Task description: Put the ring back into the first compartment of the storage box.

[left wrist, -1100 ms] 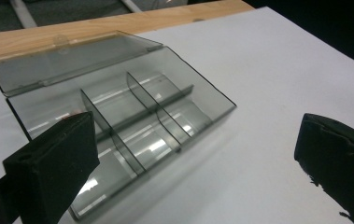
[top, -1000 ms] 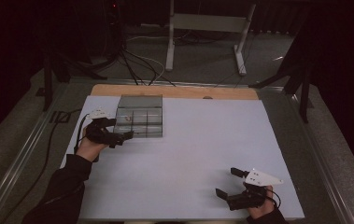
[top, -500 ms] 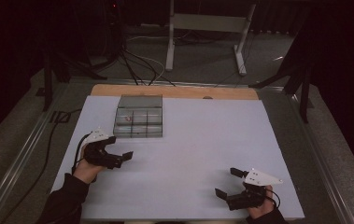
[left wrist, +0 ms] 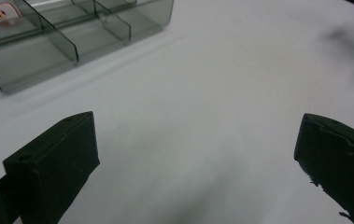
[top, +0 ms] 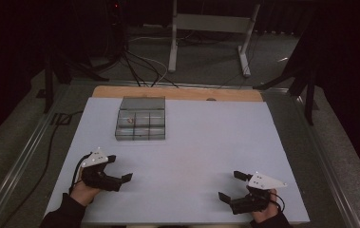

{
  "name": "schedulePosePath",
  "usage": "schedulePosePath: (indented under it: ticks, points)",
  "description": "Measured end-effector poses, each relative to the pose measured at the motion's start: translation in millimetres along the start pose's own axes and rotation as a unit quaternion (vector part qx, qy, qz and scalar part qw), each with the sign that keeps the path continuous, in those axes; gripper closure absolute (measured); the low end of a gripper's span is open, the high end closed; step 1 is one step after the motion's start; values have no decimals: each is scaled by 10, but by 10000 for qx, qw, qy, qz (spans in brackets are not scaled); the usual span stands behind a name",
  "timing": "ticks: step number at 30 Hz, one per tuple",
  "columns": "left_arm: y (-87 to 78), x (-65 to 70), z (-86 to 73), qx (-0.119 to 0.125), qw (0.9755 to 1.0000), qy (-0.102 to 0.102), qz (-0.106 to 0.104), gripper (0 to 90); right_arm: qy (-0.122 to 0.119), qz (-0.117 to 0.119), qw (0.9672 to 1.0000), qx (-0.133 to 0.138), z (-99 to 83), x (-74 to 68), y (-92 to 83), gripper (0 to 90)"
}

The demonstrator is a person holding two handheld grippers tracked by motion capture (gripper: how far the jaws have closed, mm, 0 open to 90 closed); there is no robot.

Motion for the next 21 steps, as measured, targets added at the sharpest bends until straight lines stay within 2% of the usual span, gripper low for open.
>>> schedulePosePath:
  ticks: [5,9,11,13,21]
  points:
    - [-75,77,-99,16,9999,35,-117,5,-7,-1,10000,-6,0,-2,1,0]
    - [-106,77,-175,24,9998,45,-187,5,-9,11,10000,-26,-4,-1,9,0]
    - [-107,72,-183,28,9998,38,-187,6,-32,19,10000,-40,-8,-9,12,0]
    - [-127,68,-155,155,9996,35,-224,6,-37,28,10000,-38,-6,-11,13,0]
    - [-86,98,-177,78,9995,168,-272,6,-50,39,10000,-77,-15,-12,35,0]
Point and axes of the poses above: each handheld gripper's, and its own axes: y roughly forward along the jaws, z roughly out of its top, x roughly to its right, the point moved 10 cm from there along y, roughly forward along the jaws, and after that the axes turned 8 degrees about -x, right-handed, at the moved point
